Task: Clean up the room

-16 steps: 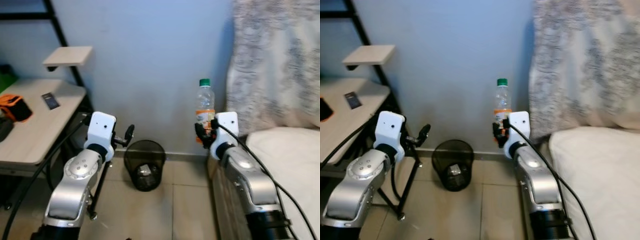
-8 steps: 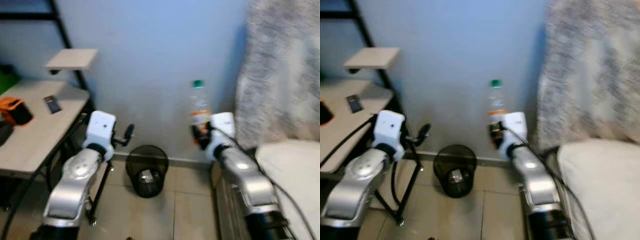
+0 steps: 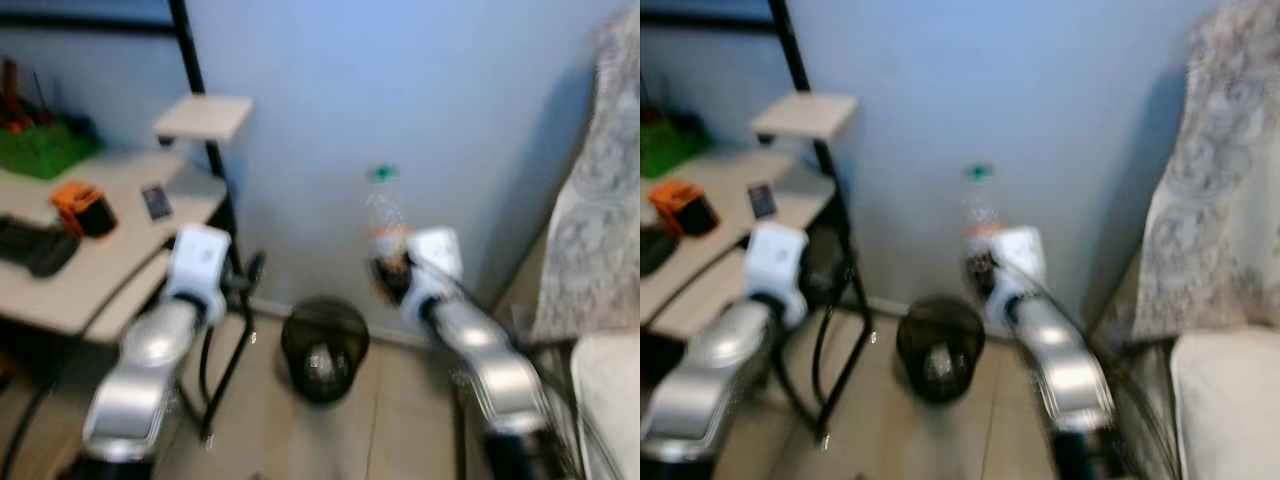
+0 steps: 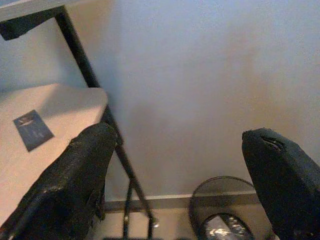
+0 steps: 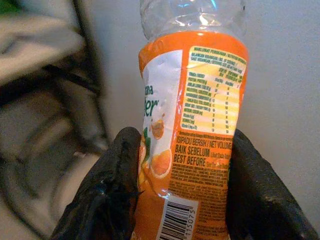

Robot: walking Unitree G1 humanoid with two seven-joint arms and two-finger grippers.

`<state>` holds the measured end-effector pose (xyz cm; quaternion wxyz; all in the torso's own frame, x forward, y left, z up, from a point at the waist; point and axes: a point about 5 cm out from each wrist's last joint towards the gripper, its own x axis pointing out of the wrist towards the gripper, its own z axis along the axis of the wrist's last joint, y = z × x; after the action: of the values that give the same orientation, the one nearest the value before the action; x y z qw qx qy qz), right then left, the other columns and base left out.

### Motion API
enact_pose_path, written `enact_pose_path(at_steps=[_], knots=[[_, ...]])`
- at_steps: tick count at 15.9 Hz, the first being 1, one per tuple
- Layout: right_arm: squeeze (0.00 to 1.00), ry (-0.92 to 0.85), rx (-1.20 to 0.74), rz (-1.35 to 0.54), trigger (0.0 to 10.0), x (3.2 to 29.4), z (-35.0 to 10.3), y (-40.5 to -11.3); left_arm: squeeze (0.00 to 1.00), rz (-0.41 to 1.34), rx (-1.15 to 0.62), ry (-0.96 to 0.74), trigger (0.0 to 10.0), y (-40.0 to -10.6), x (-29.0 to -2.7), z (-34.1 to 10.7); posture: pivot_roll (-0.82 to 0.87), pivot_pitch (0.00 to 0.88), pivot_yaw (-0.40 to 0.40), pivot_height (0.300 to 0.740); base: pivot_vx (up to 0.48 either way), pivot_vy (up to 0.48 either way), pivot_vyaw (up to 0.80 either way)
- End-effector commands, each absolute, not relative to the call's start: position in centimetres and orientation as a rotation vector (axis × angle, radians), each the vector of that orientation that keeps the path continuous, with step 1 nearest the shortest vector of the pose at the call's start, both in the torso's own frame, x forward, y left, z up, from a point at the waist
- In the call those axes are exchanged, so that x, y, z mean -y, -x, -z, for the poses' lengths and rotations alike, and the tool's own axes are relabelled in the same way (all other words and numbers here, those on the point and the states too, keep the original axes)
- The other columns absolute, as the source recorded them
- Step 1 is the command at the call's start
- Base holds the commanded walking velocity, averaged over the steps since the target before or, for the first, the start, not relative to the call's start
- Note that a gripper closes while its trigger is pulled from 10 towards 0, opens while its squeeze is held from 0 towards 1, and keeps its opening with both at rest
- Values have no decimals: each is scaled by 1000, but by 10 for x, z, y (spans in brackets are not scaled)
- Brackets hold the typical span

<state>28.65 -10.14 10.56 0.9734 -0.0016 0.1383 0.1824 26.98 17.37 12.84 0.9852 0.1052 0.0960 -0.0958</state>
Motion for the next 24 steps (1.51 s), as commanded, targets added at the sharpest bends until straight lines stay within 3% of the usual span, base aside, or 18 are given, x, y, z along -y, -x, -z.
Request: enact_pose_path(at_steps=[1,24], knots=[[0,17,-273,-333,10000,112,-107,-287,0,206,-171,-212,10000,-271,-168,-133,-85,0,27,740,296,0,0],[0,27,-286,-336,10000,109,-103,-286,0,232,-166,-240,10000,-272,-164,-132,-80,0,25,740,297,0,0]])
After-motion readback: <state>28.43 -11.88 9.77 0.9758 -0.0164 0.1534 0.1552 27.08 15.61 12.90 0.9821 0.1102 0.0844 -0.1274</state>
